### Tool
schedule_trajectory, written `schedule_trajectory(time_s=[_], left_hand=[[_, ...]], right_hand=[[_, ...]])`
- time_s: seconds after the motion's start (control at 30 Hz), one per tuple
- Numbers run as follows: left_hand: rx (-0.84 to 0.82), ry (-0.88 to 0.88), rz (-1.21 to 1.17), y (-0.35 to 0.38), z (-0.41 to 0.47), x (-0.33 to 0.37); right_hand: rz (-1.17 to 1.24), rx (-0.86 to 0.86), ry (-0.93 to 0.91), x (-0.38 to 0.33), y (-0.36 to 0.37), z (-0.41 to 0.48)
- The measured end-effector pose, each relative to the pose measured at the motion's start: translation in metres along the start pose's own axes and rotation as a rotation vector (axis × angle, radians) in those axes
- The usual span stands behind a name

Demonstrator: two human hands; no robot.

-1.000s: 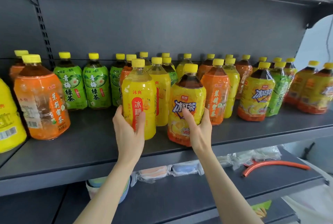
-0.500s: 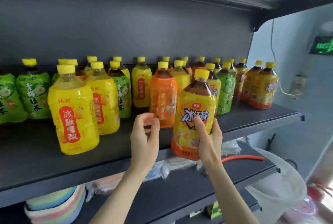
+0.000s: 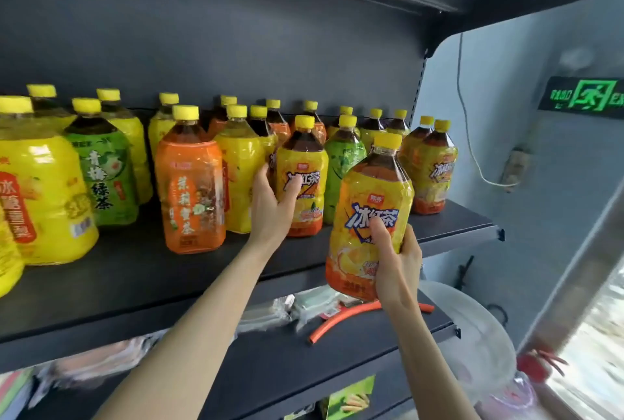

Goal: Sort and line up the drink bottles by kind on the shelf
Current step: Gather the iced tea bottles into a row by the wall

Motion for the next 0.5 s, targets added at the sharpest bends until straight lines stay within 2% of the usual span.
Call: schedule_trajectory(time_s=[0.17,0.37,0.5], left_hand=[[-0.034,-0.089,-0.024,0.022,0.017,-0.013],[-0.004,0.022,-0.083,0.025,0.008,-0.017],[-0.066,0.028,-0.148,0.042,-0.007,-0.002]], right_hand=[[-0.020,0.015,-0.014,0.011,-0.012,0.022],[-0.025,0.045,-0.040,0.022,-0.031,0.044],[-0.023,0.073,-0.057,0.027,-0.050,0.063]])
Point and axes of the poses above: each hand's wrist, its own z-axis towards the middle knuckle, its own y-axis out of the palm, x = y × z, the point moved 3 cm from there along z, towards the middle knuckle, and after that the axes turned 6 degrees about -y, right-handed, at the moved point
